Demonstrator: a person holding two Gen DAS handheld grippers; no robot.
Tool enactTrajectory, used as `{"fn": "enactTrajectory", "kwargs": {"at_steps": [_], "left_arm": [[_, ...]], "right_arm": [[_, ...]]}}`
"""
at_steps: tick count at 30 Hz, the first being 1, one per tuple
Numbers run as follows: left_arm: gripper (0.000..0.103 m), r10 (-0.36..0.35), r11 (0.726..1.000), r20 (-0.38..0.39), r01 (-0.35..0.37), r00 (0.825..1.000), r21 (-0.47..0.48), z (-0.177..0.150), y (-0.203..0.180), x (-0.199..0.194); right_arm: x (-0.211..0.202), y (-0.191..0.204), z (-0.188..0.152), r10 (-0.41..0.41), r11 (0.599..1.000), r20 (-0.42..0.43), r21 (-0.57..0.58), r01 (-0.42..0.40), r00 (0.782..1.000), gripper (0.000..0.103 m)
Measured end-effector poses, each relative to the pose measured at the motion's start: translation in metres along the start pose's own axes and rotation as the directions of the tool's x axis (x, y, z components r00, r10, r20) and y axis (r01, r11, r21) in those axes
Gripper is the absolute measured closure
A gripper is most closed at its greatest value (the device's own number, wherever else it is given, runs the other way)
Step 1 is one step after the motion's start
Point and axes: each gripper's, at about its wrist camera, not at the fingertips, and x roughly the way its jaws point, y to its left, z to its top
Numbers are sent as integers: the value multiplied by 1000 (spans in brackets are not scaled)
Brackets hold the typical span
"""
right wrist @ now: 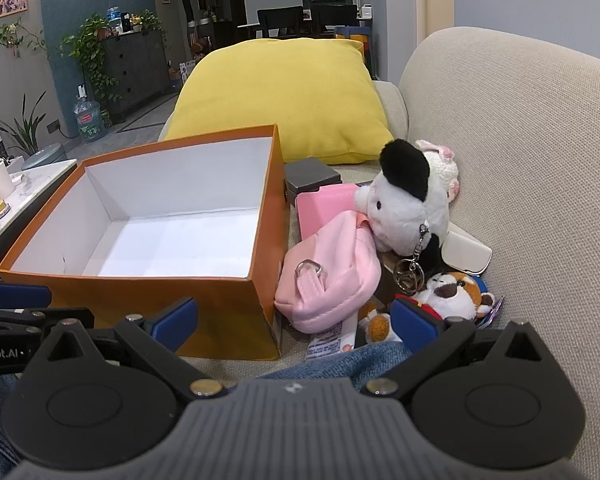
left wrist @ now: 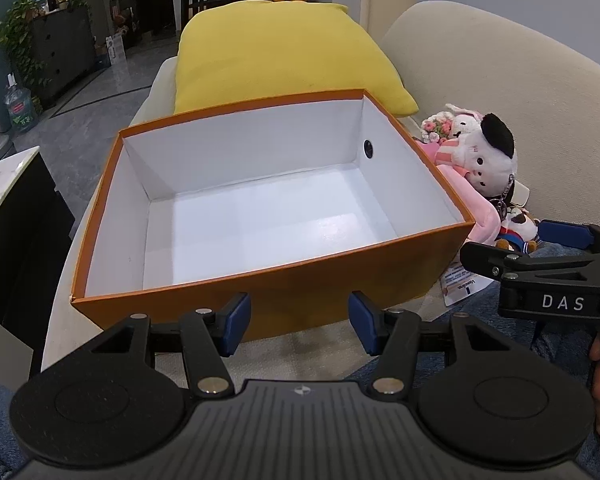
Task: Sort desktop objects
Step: 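Reach both tools toward the plush pile beside the orange box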
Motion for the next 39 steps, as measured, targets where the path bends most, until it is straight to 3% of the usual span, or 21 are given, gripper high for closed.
{"fn": "enactTrajectory", "kwargs": {"at_steps": [5, 13, 20, 22, 24, 30, 34, 38, 39], "left_arm": [[39, -10, 1000, 18, 10, 1000, -8, 0, 1, -1], [39, -30, 1000, -38, 30, 999, -6, 14, -1, -5], [39, -69, 996, 21, 67, 997, 54, 33, -11, -10], [39, -100, 993, 34, 97, 994, 71, 40, -15, -11], [39, -142, 987, 52, 137, 989, 81, 49, -20, -11], [39, -250, 960, 17, 245, 968, 138, 85, -41, -3], [40, -332, 930, -38, 334, 943, 153, 109, -57, 8], [41, -387, 910, -88, 396, 918, 124, 137, -73, 20], [41, -399, 906, -95, 408, 912, 113, 144, -77, 22]], "right_arm": [[0, 0, 0, 2, 1000, -4, -3, -2, 1000, 1], [-6, -5, 3, 45, 998, -4, 33, -45, 999, 1], [-16, -13, 15, 63, 997, -13, 51, -62, 998, 2], [-18, -20, 23, 46, 998, -24, 48, -45, 999, 7], [-20, -29, 31, 23, 999, -39, 46, -21, 999, 18], [-7, -65, 57, -24, 999, -106, 34, 27, 994, 31], [7, -84, 72, -29, 999, -177, 14, 32, 984, 37], [22, -99, 91, -56, 998, -252, -46, 46, 966, 56], [25, -100, 96, -70, 996, -264, -68, 54, 962, 56]]}}
